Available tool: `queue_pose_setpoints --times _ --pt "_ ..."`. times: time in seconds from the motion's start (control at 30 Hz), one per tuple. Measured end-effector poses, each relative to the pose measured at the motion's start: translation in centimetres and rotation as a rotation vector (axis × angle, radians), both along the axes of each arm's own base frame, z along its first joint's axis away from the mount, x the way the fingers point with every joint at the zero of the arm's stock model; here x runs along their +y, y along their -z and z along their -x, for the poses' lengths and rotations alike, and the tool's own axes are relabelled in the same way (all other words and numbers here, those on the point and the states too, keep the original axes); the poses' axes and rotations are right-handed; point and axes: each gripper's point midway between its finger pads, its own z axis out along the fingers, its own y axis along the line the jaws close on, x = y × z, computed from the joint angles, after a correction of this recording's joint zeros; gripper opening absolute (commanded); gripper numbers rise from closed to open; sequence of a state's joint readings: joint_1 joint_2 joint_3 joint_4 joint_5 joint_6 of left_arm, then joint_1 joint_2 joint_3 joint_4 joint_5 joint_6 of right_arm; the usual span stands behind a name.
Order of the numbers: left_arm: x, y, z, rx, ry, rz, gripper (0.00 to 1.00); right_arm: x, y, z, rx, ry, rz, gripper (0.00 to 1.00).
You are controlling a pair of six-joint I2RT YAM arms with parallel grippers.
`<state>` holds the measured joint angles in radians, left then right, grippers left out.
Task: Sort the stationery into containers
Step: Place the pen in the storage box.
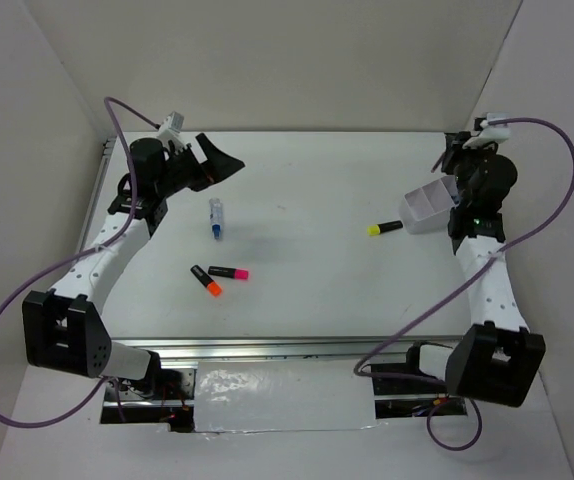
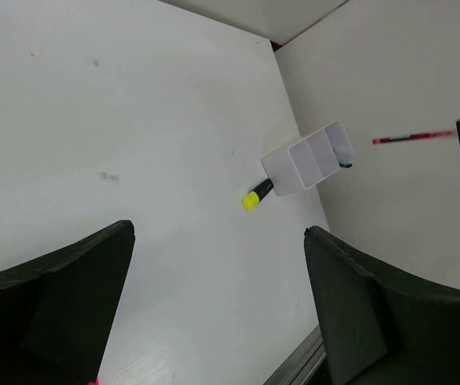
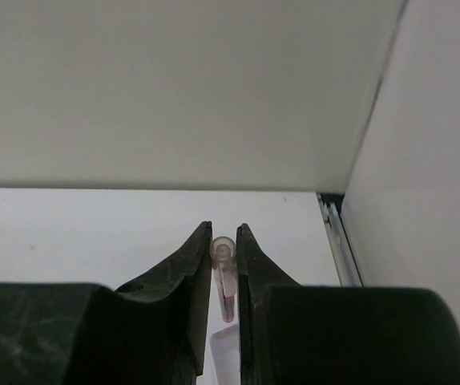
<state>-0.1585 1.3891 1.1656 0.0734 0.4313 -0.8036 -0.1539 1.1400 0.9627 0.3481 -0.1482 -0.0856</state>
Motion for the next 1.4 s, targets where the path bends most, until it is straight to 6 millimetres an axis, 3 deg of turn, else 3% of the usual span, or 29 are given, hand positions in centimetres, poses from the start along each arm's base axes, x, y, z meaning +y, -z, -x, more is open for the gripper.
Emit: queue_pose_setpoints --times 0.13,0.3,0.47,0.67,0.93,1.03,1.2,1.4 --pt "-0.3 0.6 -0.1 -0.044 0.069 -0.061 0.99 -5.5 2.8 -2.6 0.085 0.096 -0.128 0.00" --pt "0.4 1.5 -1.5 -0.043 0.110 -0.095 0.99 -8.2 4.5 -5.0 0.133 0.136 -0.194 0.00" --pt "2.8 3.0 -2.4 -0.015 0.077 -0.159 0.99 -9.5 4.4 -6.5 0.143 0.158 -0.195 0.00" --pt "3.1 3.7 -4.8 0.025 0.072 -0.297 0.99 -11.2 5.7 -6.8 0.180 0.221 -0.177 0.00" --pt "4.7 6.8 -4.8 0.096 0.028 -0.396 0.97 -12.5 9.4 -7.2 0.279 0.277 -0.170 0.00" --pt "5.1 7.3 -4.9 0.099 0.003 -0.441 0.89 -12.8 9.7 -7.3 0.284 0.288 -0.162 0.03" --pt "5.5 9.0 -4.7 0.148 -0.013 -0.494 0.86 -13.4 10.4 -7.5 0.292 0.310 -0.154 0.04" --pt "6.4 11.9 -4.7 0.231 -0.028 -0.544 0.88 -13.7 12.0 -8.0 0.323 0.315 -0.153 0.31"
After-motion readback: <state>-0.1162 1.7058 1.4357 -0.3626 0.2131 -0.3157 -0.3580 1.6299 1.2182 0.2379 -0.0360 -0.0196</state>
